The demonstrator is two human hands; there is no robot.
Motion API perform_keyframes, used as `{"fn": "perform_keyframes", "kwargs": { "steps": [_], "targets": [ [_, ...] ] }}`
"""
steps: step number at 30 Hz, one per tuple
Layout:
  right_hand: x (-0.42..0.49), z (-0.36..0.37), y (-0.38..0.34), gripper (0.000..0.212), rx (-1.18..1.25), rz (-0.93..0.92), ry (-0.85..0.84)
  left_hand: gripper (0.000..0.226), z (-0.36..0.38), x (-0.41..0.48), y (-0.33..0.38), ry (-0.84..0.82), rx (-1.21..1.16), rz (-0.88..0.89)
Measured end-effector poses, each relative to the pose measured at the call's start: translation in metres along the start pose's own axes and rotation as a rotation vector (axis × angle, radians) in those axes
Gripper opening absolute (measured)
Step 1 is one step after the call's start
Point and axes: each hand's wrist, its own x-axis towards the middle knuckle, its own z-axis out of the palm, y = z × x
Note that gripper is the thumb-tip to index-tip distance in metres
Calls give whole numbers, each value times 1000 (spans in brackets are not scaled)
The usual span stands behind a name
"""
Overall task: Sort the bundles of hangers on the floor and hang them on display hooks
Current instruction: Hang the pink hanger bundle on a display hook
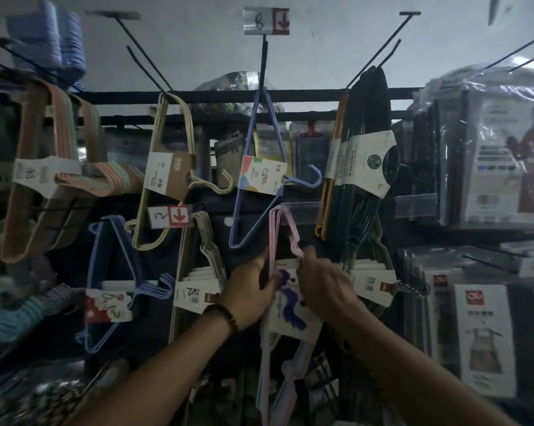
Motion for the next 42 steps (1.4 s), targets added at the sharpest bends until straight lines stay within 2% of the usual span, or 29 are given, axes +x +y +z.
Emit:
{"fn": "perform_keyframes", "kwargs": {
  "steps": [3,9,14,17,19,25,29,31,33,36,40,42],
  "targets": [
    [-8,2,-4,30,15,8,32,64,-5,-9,0,23,-3,41],
    [-19,19,4,13,78,24,130,71,1,-14,-1,22,63,137],
    [-12,25,15,35,-54,20,87,75,12,-7,0,36,95,165],
    [-10,24,21,53,-200,-67,88,74,15,1,-4,19,106,159],
    [-7,26,24,56,-241,-87,84,76,18,4,-5,18,153,157],
    [15,36,34,25,19,-2,116,79,28,16,-11,35,247,131],
    [24,54,42,11,38,51,72,61,33,19,-14,-13,244,62],
    [35,69,45,17,-6,21,70,57,34,26,-15,-1,246,50],
    [49,76,46,18,-77,-24,74,65,35,34,-21,-12,289,13],
    [68,80,44,28,-70,22,-3,70,36,34,-26,-91,367,-22],
    [87,101,42,42,-75,69,-109,66,45,23,-43,-185,480,-34],
    [97,107,44,40,-39,77,-128,56,51,21,-57,-236,516,-41]
  ]
}}
